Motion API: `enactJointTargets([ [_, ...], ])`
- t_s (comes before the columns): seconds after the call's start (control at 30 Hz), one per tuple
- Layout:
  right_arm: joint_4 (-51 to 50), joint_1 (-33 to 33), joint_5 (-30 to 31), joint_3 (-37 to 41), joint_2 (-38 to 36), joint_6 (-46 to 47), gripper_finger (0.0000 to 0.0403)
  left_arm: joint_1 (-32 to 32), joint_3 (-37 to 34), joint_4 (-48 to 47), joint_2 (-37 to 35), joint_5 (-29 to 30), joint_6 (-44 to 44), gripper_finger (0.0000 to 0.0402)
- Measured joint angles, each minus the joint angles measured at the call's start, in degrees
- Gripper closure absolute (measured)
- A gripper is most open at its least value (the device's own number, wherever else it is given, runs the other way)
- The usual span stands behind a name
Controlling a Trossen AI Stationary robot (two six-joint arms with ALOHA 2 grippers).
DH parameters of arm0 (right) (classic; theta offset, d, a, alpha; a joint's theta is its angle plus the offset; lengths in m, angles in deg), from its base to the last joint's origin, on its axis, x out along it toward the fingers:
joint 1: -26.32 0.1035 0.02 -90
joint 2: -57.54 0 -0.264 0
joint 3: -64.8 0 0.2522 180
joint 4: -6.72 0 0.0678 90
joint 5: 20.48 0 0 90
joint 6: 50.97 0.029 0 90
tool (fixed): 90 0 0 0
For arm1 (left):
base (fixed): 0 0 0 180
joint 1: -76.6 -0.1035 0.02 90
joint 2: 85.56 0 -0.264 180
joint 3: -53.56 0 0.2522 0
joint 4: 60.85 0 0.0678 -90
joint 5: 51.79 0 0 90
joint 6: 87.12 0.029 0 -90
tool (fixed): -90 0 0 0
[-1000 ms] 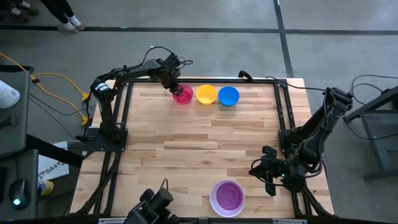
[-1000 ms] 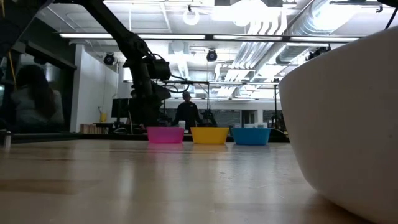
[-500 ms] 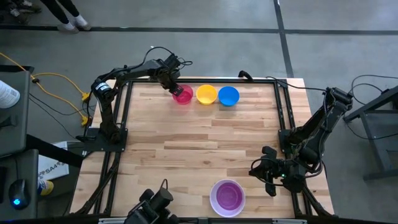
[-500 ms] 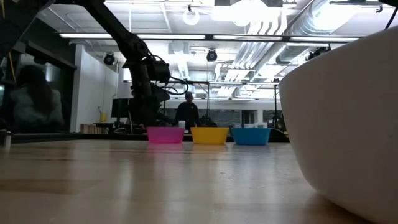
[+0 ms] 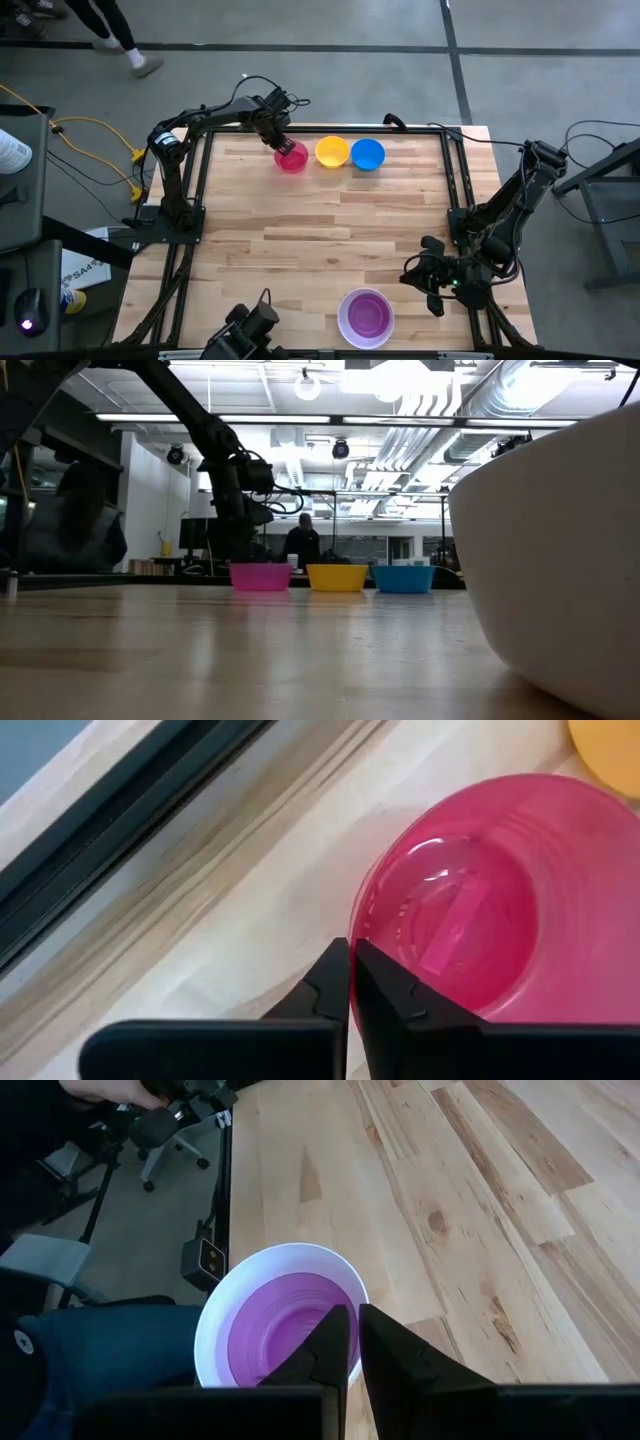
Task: Nest bowls inside each other
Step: Stack the red bowl on the violet bowl
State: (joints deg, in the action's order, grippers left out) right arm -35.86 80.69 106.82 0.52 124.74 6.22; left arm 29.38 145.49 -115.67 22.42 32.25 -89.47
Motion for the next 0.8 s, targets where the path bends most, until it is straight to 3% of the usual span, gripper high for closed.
enactJointTargets([
  [0.37,-0.05,0.0,0.02,0.0,-0.02,-0.48,0.0382,0.06,1.47,-3.42,0.0,-0.96,0.59,0.04],
  [0.8,-0.61,-2.81,0.12,0.0,2.02,-9.78,0.0382,9.11,15.36,-17.12,0.0,-2.17,0.5,0.0401],
])
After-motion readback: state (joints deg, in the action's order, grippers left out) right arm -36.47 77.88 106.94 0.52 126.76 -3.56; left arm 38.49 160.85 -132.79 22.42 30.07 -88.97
